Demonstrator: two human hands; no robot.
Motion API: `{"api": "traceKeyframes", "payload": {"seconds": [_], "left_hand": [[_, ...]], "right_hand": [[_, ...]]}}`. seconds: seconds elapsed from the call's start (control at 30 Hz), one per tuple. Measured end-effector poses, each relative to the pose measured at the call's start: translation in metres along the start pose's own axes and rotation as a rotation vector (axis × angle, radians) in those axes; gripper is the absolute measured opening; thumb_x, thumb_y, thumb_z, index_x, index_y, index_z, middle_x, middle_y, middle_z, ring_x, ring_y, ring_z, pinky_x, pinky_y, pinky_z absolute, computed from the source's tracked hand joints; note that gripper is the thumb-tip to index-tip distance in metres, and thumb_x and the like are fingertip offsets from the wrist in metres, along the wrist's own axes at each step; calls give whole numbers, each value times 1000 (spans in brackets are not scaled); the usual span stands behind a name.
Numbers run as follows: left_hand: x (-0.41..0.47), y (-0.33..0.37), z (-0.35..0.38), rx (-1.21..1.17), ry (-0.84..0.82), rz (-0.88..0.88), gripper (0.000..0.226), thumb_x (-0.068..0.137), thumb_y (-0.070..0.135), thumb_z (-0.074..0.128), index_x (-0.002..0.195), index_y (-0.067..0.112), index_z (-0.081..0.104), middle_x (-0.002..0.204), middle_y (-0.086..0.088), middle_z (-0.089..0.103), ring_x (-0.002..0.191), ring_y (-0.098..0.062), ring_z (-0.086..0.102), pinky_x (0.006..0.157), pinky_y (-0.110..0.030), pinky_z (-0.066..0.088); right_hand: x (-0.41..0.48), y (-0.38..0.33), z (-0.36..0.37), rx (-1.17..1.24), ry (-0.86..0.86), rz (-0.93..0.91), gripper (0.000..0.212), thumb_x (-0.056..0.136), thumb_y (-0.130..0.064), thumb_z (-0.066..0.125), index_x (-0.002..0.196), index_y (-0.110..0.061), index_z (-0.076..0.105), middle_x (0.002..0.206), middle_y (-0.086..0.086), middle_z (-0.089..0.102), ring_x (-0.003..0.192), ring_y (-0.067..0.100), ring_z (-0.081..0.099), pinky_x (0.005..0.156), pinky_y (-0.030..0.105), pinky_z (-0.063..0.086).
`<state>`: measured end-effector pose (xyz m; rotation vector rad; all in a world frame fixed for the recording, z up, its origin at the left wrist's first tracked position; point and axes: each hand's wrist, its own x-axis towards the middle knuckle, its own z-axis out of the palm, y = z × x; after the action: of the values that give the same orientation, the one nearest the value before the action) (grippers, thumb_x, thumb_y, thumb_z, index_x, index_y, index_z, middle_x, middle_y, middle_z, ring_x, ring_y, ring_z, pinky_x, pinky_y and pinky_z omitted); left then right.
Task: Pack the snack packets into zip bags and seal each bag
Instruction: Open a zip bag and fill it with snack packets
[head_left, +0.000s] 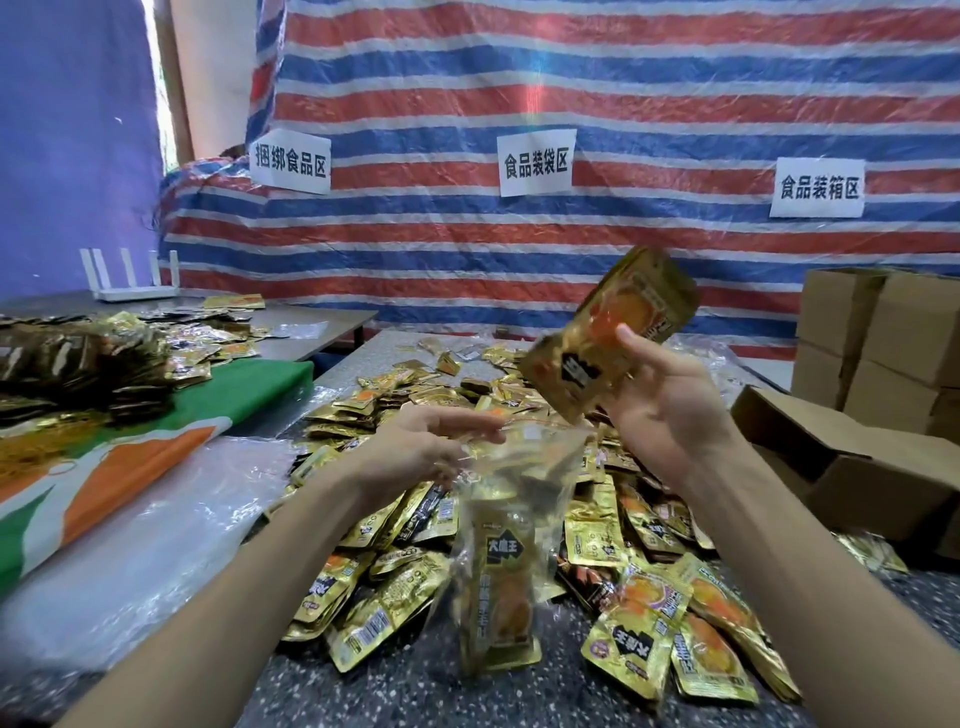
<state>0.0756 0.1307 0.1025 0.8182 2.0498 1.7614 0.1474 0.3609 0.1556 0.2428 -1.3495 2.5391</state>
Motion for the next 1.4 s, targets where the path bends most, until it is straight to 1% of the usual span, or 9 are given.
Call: {"api": "traceKeyframes", "payload": {"seconds": [0.17, 0.33, 0.43, 0.57, 0.73, 0.83, 1.03, 1.23, 1.4], "left_hand": [[1, 4, -1, -159, -59, 48, 51, 85, -22, 47, 123, 6, 68, 121, -9, 71, 99, -15, 70, 72, -21, 55], [-4, 7, -6, -243, -84, 44, 49, 85, -22, 51, 125, 2, 64, 124, -14, 68, 93, -15, 71, 65, -18, 55], [-6, 6, -8, -167, -71, 38, 48, 86, -19, 53, 125, 5, 66, 125, -13, 68, 100, -20, 69, 69, -21, 54], [-5, 7, -2, -86, -56, 51, 47, 84, -18, 53, 121, 8, 70, 121, -7, 71, 103, -17, 67, 72, -22, 54], [-3, 10, -3, -111, 88, 34, 49, 84, -22, 47, 112, 8, 73, 116, -9, 73, 120, -38, 60, 98, -51, 48], [-3, 13, -2, -81, 142, 34, 45, 85, -23, 47, 112, 3, 71, 115, -14, 73, 119, -40, 60, 103, -54, 44], [-10, 11, -4, -49, 213, 87, 21, 86, 3, 69, 106, 6, 72, 109, -10, 72, 106, -32, 66, 83, -37, 58], [-31, -8, -15, -67, 17, 109, 33, 73, 23, 86, 103, 13, 76, 109, -13, 73, 99, -23, 69, 80, -26, 56], [-35, 3, -11, 179, 213, 250, 16, 79, 20, 74, 90, 10, 80, 83, -10, 76, 73, -20, 69, 66, -23, 57]], "right_hand": [[12, 7, 12, -27, -192, -16, 29, 87, -11, 60, 115, -7, 59, 113, 12, 73, 110, 23, 70, 88, 32, 56], [10, 24, -16, -557, -204, 8, 42, 80, -21, 74, 119, -12, 64, 114, 8, 75, 111, 25, 69, 108, 53, 40], [3, 28, -30, -801, -284, 103, 45, 73, -30, 84, 115, -35, 70, 116, 2, 75, 107, 24, 72, 97, 59, 49], [-5, 31, -32, -860, -379, 192, 46, 71, -25, 84, 115, -32, 73, 118, 0, 74, 111, 24, 70, 91, 52, 56], [-12, 19, -24, -1026, -399, 174, 29, 75, -43, 77, 100, -27, 80, 103, 0, 78, 96, 10, 72, 82, 31, 49], [-12, 6, -25, -1104, -483, 235, 45, 70, -37, 87, 112, -24, 77, 111, 0, 76, 98, 9, 72, 85, 22, 56], [-14, 1, -29, -1139, -407, 19, 37, 79, 5, 78, 111, -14, 74, 94, 5, 79, 87, 21, 76, 73, 26, 60], [-21, 3, -38, -1064, -318, -54, 47, 81, -7, 79, 123, -21, 62, 89, 8, 79, 84, 22, 77, 76, 34, 62], [-22, -10, -34, -1049, -309, -108, 14, 77, -10, 79, 90, -5, 79, 81, 7, 78, 67, 16, 73, 62, 21, 58]]}}
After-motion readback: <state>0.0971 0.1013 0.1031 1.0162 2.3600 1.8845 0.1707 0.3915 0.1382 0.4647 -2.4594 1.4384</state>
